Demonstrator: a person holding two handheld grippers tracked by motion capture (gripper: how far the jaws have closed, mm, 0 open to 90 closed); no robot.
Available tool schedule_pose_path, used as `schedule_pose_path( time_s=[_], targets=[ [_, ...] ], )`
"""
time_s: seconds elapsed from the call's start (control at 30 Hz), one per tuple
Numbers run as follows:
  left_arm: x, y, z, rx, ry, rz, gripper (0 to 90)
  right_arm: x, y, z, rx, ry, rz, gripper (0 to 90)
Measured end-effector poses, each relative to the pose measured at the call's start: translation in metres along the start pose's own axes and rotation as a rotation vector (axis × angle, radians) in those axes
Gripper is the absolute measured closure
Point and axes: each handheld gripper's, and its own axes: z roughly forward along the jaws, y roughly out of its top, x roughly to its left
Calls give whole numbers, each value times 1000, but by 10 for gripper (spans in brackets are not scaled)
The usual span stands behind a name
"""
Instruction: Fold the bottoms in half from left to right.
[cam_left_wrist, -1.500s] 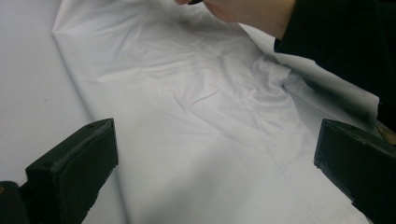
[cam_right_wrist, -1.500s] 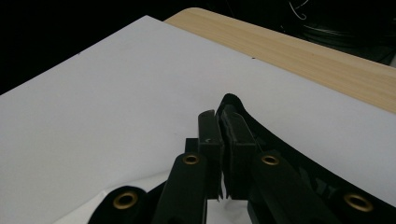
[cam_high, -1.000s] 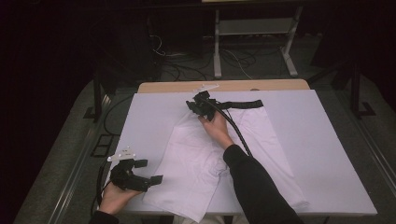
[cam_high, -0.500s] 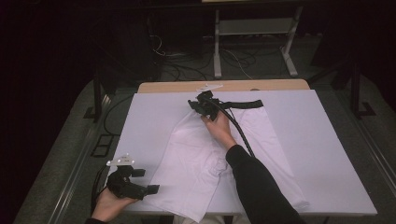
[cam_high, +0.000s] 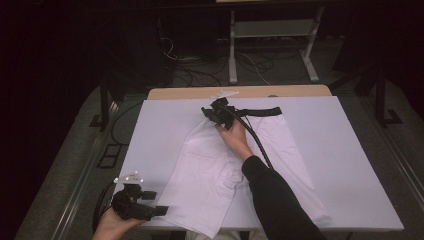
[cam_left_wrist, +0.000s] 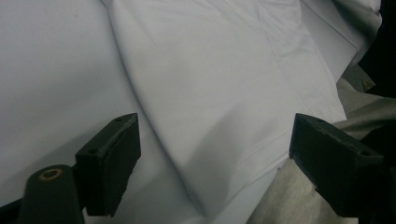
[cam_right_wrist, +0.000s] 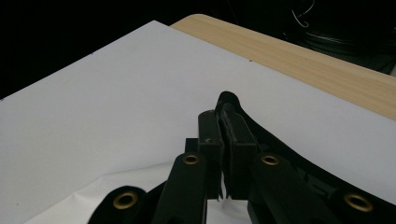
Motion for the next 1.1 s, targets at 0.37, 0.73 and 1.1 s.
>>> schedule_pose_path(
  time_s=[0.37,0.73,1.1],
  targets=[
    [8,-12,-5,18,-18,-39,476,0,-1,1,0,7,-1,857],
    [14,-14,0,48,-67,-38,839,-2,-2,1,-7,16,8,858],
    [0,-2,-9,-26,-116,60,875,-7,1,-4,-19,33,30,858]
  ],
)
